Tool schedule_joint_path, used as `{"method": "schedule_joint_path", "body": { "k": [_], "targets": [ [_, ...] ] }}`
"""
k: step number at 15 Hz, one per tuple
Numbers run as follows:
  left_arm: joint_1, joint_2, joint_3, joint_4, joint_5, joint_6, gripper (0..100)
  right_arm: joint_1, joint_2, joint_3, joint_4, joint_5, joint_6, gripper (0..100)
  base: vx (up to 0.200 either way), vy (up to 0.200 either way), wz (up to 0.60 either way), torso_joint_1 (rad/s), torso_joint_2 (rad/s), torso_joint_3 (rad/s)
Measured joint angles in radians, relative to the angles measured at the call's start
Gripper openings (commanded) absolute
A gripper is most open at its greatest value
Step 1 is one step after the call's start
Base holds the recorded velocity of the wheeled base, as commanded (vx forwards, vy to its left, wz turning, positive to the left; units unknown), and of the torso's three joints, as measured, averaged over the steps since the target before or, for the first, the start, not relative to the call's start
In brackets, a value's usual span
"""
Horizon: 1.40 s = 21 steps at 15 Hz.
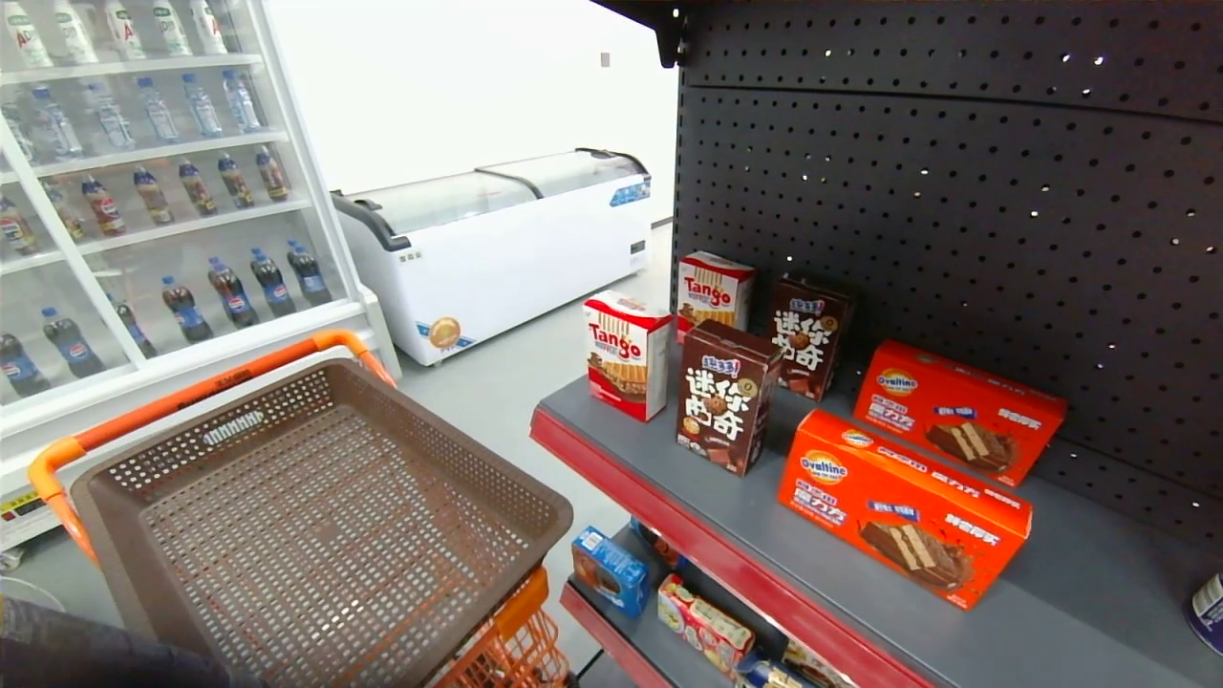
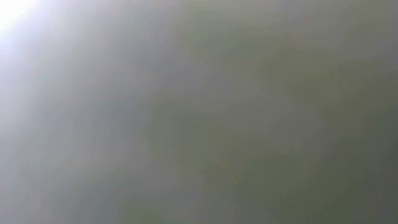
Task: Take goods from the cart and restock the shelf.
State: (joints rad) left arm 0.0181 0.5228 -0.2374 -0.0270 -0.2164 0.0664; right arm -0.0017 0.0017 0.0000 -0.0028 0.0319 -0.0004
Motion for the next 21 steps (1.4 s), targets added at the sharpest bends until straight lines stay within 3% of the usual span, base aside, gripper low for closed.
{"method": "schedule_joint_path", "body": {
  "k": [2,4,8,10,12,14,15,17,21],
  "targets": [
    [-0.006,-0.034,0.018,0.006,-0.008,0.030,0,0.000,0.000,0.000,0.000,0.000,0.000,100,0.000,0.000,0.00,0.000,0.00,0.000],
    [-0.036,-0.061,0.025,0.009,-0.011,0.033,0,0.000,0.000,0.000,0.000,0.000,-0.001,100,0.000,0.000,0.00,0.000,0.00,0.000],
    [-0.209,-0.084,0.023,0.017,-0.013,0.023,0,0.000,0.000,0.000,0.000,0.000,-0.001,100,0.000,0.000,0.00,0.000,0.00,0.000],
    [-0.313,-0.071,0.018,0.012,-0.015,-0.014,0,0.000,0.000,0.000,0.000,0.000,-0.001,100,0.000,0.000,0.00,0.000,0.00,0.000],
    [-0.470,-0.024,0.007,-0.041,-0.033,-0.113,0,0.000,0.000,0.000,0.000,0.000,-0.001,100,0.000,0.000,0.00,0.000,0.00,0.000],
    [-0.550,0.063,-0.003,-0.174,-0.043,-0.188,0,0.000,0.000,0.000,0.000,0.000,-0.001,100,0.000,0.000,0.00,0.000,0.00,0.000],
    [-0.568,0.114,-0.006,-0.234,-0.044,-0.209,0,0.000,0.000,0.000,0.000,0.000,0.000,100,0.000,0.000,0.00,0.000,0.00,0.000],
    [-0.607,0.207,-0.016,-0.267,-0.040,-0.228,0,0.000,0.000,0.000,0.000,0.000,-0.001,100,0.000,0.000,0.00,0.000,0.00,0.000],
    [-0.655,0.327,-0.055,-0.268,-0.031,-0.230,0,0.000,0.000,0.000,0.000,0.000,-0.001,100,0.000,0.000,0.00,0.000,0.00,0.000]
  ]
}}
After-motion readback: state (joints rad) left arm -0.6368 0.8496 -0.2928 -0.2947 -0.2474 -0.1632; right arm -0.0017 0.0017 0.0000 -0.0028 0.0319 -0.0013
